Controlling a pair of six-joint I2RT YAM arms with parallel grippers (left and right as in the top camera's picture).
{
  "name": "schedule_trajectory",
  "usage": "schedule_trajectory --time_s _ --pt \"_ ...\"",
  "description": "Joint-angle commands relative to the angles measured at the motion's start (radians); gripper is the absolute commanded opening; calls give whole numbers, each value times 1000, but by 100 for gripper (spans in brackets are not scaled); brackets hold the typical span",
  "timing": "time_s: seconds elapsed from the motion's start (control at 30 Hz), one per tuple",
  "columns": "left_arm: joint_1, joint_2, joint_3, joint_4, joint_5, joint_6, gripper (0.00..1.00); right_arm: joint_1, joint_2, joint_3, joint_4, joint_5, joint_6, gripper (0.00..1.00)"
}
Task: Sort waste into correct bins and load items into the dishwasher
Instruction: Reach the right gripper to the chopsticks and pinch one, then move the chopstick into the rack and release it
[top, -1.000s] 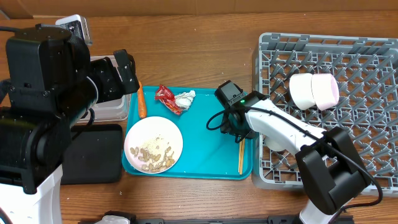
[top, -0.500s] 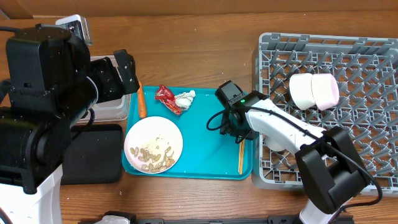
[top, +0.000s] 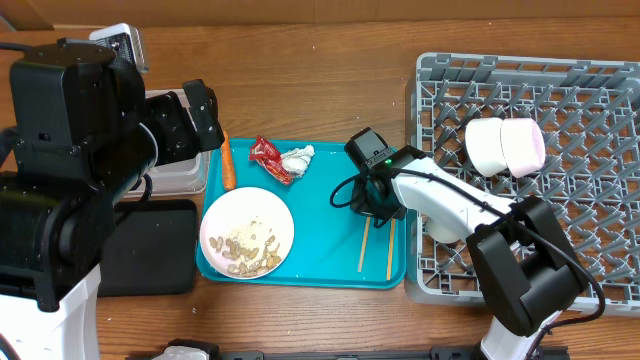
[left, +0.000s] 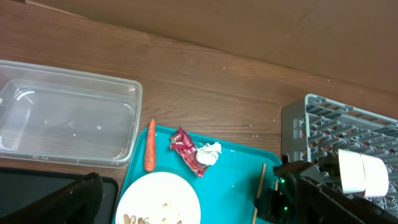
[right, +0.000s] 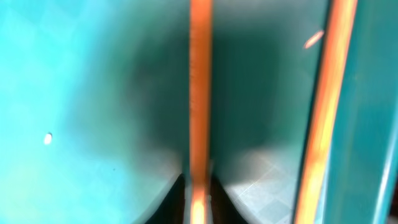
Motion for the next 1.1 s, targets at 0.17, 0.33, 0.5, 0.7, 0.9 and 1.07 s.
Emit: schedule_trajectory --time_s 0.17,0.33,0.5,0.7,0.9,1.07 --pt "5 3 5 3 0 -14 100 54 -61 147 -149 -8 -58 4" --pt "5 3 5 3 0 -14 100 85 -186 229 -220 12 -87 4" --pt "5 3 5 3 0 -14 100 2 -327 242 -283 80 -118 4" --pt "5 3 5 3 0 -14 100 -156 -376 241 -217 156 -282 4" --pt "5 3 5 3 0 -14 100 -288 -309 241 -127 282 -369 4" --pt "5 3 5 3 0 -14 100 -337 -244 241 -59 266 -467 4"
